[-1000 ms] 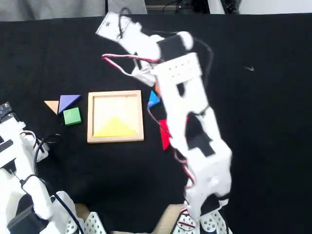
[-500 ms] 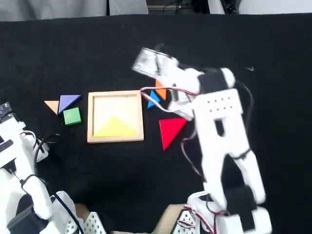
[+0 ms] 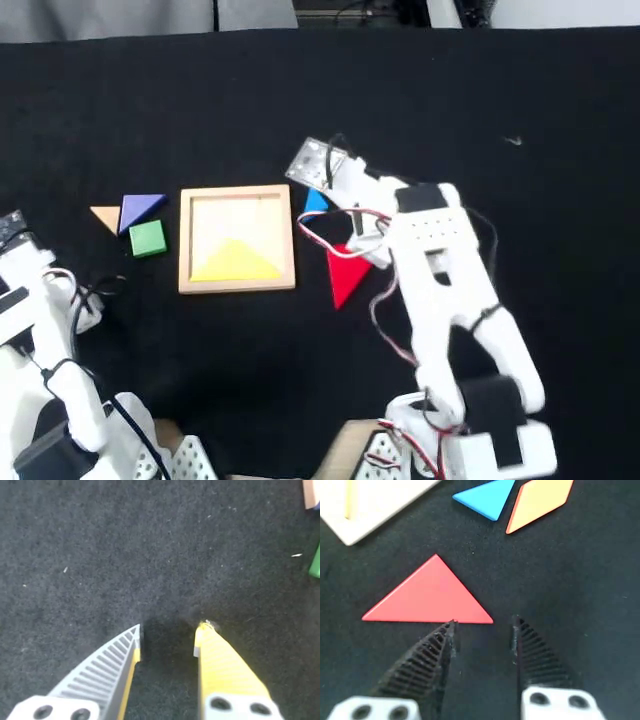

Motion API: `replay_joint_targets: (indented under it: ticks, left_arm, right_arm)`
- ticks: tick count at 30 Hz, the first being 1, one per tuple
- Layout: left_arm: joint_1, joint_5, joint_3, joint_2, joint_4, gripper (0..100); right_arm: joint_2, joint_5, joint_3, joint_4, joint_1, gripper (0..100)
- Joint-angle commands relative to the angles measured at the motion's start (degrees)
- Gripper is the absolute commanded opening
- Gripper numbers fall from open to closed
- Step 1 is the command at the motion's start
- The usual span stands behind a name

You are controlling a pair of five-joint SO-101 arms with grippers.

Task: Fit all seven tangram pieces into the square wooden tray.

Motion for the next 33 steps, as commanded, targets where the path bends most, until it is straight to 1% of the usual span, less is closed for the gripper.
replay_joint_targets:
  ticks: [1, 3, 5, 7, 8, 11, 13, 14, 16, 18, 19, 21, 23, 26, 28, 30, 31, 33]
  left_arm:
    - [6.3, -0.5, 0.0, -0.4, -0.7, 18]
    - [7.3, -0.4, -0.4, -0.4, -0.4, 18]
    - [8.1, -0.4, -2.1, -0.4, -0.7, 18]
    - [8.8, -0.5, -8.1, -0.4, -0.1, 18]
    - [8.5, -0.5, -12.0, -0.4, 1.1, 18]
    - [8.0, -0.6, -24.7, 0.4, 8.3, 18]
    - [9.2, -1.7, -29.7, 0.4, 14.0, 18]
    - [10.6, -3.7, -31.2, 0.6, 16.4, 19]
    - [13.2, -10.6, -33.7, 0.8, 20.0, 19]
    - [15.4, -18.7, -34.9, 0.8, 20.9, 19]
    - [16.2, -21.4, -35.2, 0.8, 20.9, 19]
    - [17.9, -24.3, -35.9, 0.9, 20.5, 19]
    - [19.6, -25.0, -35.8, 0.9, 18.7, 19]
    - [21.8, -24.6, -35.4, 2.1, 18.9, 19]
    - [21.5, -21.5, -36.9, 4.2, 20.9, 19]
    - [18.8, -18.3, -39.3, 7.5, 22.2, 19]
    - [17.4, -17.1, -40.6, 9.8, 21.8, 19]
    - [16.0, -15.5, -43.3, 14.9, 20.9, 19]
  right_arm:
    - [2.2, 0.5, -0.6, -2.6, -1.1, 18.4]
    - [3.0, 0.6, -0.5, -2.8, -1.1, 18.4]
    - [3.1, 3.2, -0.5, -2.7, -1.2, 18.5]
    - [3.0, 5.5, -0.5, -2.5, -1.2, 18.5]
    - [3.0, 5.5, -0.6, -2.8, -1.2, 18.5]
    - [3.4, 5.5, -0.3, -2.8, -1.2, 18.5]
    - [3.5, 5.7, 0.0, -2.7, -0.9, 18.5]
    - [3.5, 6.2, 0.0, -2.5, -0.8, 18.5]
    - [3.2, 9.6, 0.1, -1.5, -0.8, 18.5]
    - [3.1, 11.3, 0.0, -0.4, -1.3, 18.5]
    - [3.1, 11.0, 0.1, -0.4, -2.0, 18.5]
    - [3.4, 9.0, 0.1, -0.4, -3.4, 18.4]
    - [3.5, 5.3, 0.1, -0.5, -5.4, 18.3]
    - [3.4, -4.2, 0.1, -0.4, -8.3, 18.1]
    - [3.6, -11.6, 0.3, -1.1, -9.1, 18.1]
    - [3.5, -18.7, 2.2, -4.3, -9.0, 18.1]
    - [3.5, -21.4, 3.6, -6.9, -9.0, 18.1]
    - [3.5, -23.2, 6.9, -12.8, -8.6, 18.1]
